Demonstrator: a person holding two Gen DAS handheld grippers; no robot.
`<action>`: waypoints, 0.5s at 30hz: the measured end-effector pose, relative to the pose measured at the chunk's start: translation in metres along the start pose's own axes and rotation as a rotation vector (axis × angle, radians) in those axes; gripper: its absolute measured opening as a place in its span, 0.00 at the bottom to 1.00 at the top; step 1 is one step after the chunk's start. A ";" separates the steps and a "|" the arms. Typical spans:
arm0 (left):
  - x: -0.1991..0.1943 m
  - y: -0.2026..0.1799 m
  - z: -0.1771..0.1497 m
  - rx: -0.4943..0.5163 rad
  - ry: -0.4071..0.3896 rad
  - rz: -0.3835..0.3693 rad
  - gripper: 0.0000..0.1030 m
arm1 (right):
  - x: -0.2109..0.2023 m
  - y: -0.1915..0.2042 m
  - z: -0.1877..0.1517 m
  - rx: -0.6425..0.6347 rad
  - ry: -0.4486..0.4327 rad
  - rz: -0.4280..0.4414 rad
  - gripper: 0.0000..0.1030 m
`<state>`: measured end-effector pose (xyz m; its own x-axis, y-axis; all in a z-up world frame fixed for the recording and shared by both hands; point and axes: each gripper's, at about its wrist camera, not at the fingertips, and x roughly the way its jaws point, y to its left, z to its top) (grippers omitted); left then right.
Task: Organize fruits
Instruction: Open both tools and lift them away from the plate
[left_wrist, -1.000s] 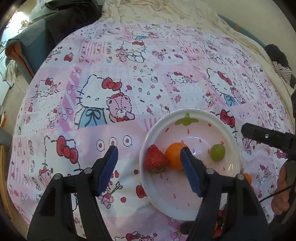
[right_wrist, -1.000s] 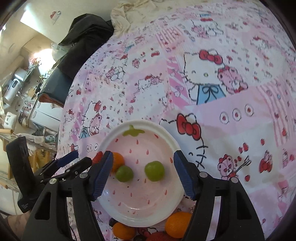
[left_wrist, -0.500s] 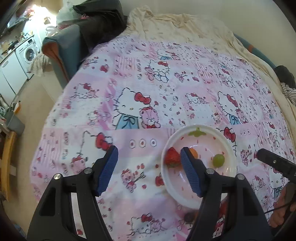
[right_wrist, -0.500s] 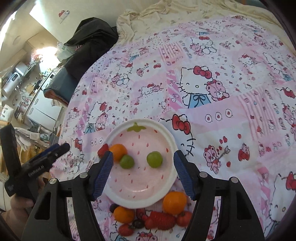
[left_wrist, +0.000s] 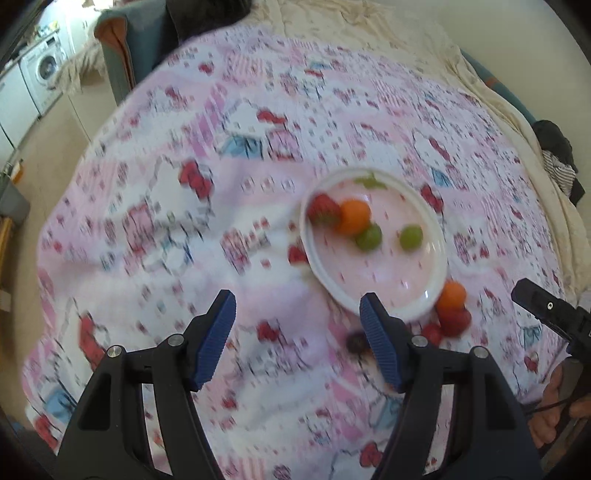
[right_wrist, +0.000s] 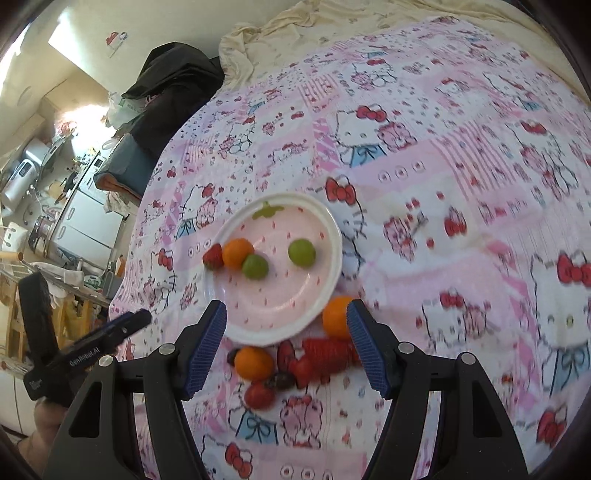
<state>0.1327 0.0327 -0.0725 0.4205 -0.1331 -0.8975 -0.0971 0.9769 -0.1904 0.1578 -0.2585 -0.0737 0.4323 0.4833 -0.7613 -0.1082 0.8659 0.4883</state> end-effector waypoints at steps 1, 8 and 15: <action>0.002 -0.003 -0.003 0.003 0.010 -0.005 0.65 | -0.003 -0.002 -0.006 0.009 0.003 -0.004 0.68; 0.032 -0.022 -0.019 0.055 0.103 -0.001 0.55 | -0.008 -0.013 -0.027 0.063 0.020 -0.009 0.68; 0.078 -0.023 -0.022 -0.064 0.253 -0.111 0.36 | -0.007 -0.016 -0.027 0.073 0.019 -0.014 0.68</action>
<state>0.1478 -0.0042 -0.1472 0.1941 -0.2840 -0.9390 -0.1227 0.9426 -0.3105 0.1329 -0.2726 -0.0880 0.4159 0.4741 -0.7761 -0.0365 0.8614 0.5066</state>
